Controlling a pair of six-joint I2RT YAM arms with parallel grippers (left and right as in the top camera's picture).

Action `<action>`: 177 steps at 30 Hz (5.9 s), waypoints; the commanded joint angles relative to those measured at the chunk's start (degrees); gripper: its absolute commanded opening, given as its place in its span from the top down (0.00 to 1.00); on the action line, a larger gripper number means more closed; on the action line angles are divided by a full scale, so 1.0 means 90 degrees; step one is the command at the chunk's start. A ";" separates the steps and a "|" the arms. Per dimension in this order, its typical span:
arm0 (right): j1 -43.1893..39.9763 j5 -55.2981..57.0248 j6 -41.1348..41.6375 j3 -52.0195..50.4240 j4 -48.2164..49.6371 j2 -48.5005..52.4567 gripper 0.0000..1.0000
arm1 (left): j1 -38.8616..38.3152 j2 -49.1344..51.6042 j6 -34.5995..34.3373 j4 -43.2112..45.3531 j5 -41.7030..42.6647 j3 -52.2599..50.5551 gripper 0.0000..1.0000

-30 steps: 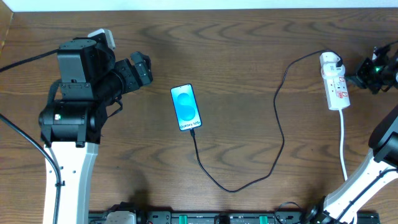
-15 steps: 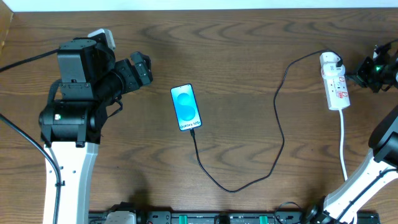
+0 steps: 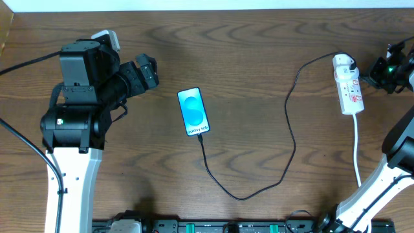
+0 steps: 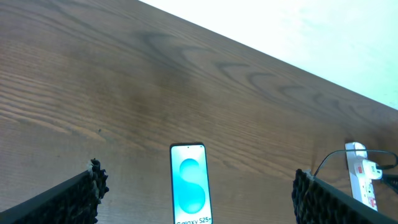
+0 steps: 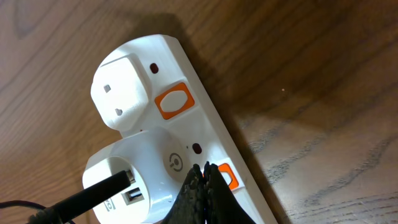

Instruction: Plug charger to phone and switch on socket

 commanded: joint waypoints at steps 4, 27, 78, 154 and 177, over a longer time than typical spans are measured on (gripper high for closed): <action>0.0061 0.0032 -0.0085 -0.0078 0.0041 0.0165 0.99 | -0.0002 0.0000 0.0041 0.0005 -0.0085 0.0017 0.03; 0.0321 -0.0189 -0.0085 -0.0078 -0.0155 0.0461 0.99 | -0.0002 0.0000 0.0041 0.0002 -0.0085 0.0017 0.03; -0.0236 -0.0046 0.0495 0.0359 -0.0226 -0.0279 0.99 | -0.0002 0.0000 0.0041 0.0002 -0.0085 0.0017 0.03; 0.0750 -0.0017 -0.0420 0.0325 -0.0877 0.0529 0.99 | -0.0002 0.0000 0.0041 0.0000 -0.0085 0.0017 0.03; 0.0699 0.0364 0.0109 0.0367 -0.0889 0.0483 0.99 | -0.0002 0.0000 0.0041 0.0002 -0.0085 0.0017 0.02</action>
